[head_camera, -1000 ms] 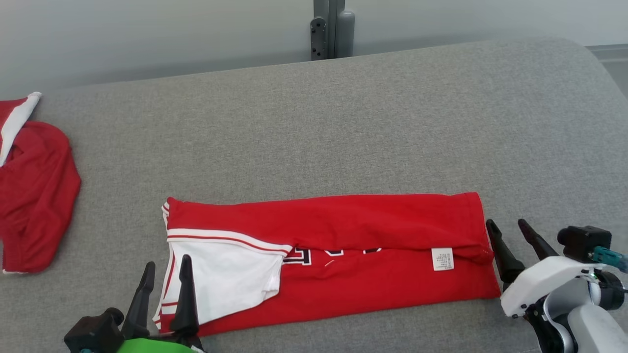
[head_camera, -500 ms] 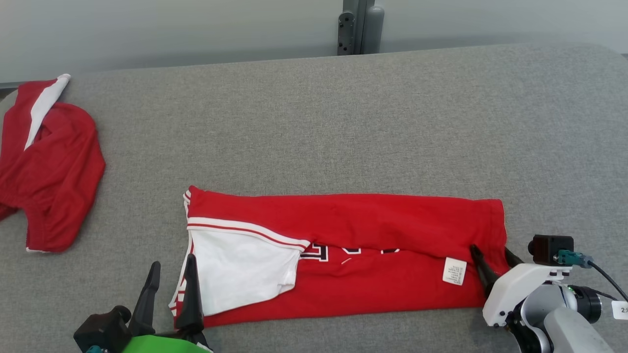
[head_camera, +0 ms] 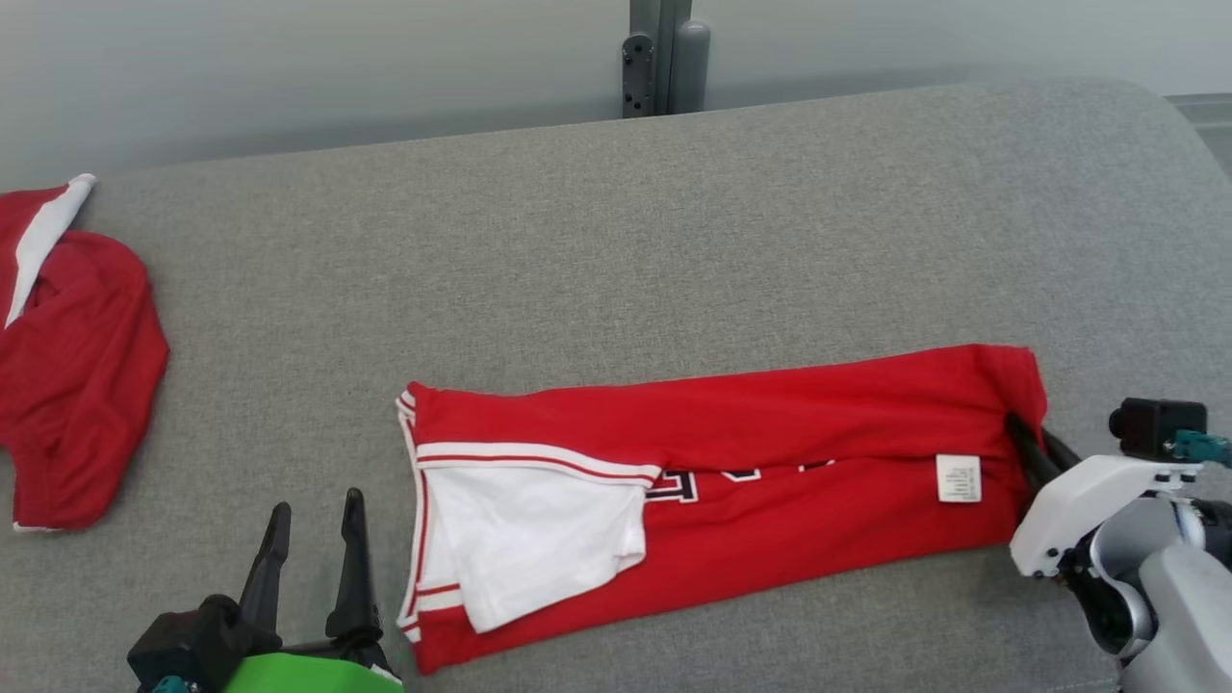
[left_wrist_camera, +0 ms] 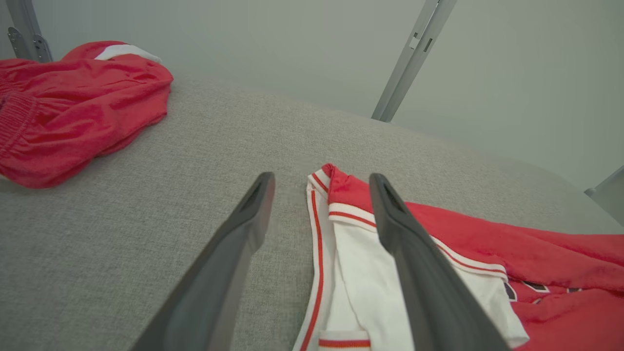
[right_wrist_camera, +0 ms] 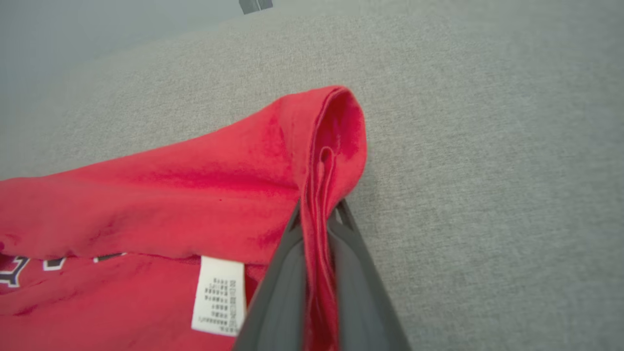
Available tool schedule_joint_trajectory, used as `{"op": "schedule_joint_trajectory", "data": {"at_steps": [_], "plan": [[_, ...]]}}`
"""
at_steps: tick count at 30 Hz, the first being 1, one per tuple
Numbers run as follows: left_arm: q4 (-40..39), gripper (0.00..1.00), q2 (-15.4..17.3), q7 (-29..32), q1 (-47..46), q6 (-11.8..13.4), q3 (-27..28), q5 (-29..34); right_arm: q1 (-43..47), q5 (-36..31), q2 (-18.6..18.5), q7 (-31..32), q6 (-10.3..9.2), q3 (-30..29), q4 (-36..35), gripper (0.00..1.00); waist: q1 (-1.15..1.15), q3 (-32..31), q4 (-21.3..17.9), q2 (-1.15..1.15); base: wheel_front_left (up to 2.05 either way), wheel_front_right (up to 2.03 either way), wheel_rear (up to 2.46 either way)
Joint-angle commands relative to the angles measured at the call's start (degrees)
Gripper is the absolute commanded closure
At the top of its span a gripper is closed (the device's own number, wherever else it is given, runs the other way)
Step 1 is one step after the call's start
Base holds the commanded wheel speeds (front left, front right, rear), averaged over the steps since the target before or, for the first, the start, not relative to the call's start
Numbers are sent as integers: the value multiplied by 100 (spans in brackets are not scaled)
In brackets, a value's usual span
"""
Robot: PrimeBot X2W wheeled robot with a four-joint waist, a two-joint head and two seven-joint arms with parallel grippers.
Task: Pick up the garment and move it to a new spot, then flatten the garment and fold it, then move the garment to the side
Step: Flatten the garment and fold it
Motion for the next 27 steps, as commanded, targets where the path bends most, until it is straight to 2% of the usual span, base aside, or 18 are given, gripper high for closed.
{"op": "schedule_joint_trajectory", "data": {"at_steps": [1, 7, 12, 18, 27], "plan": [[-11, 0, 39, -16, -130, 10, 34, 114, -70, 50, -133, 21, -10, -110, -46, 100, 0, -9, -101, 0, 0, 0, 0], [51, 0, 75, -11, -211, 4, 75, 192, -51, -58, -497, 157, -10, -574, -218, 100, 0, -15, -240, 0, 0, 0, 0], [102, 0, 92, -11, -237, -4, 62, 266, 112, 130, -343, 326, -9, -685, -575, 100, 0, -67, -288, 0, 0, 0, 0], [168, 0, 53, -11, -271, -32, 27, 277, 466, 784, 11, 607, -8, -327, -1309, 100, 0, -187, -186, 0, 0, 0, 0], [259, 0, 15, -12, -243, -89, -32, 257, 579, 1293, 298, 927, -5, 775, -2352, 100, 0, -348, 98, 0, 0, 0, 0]]}}
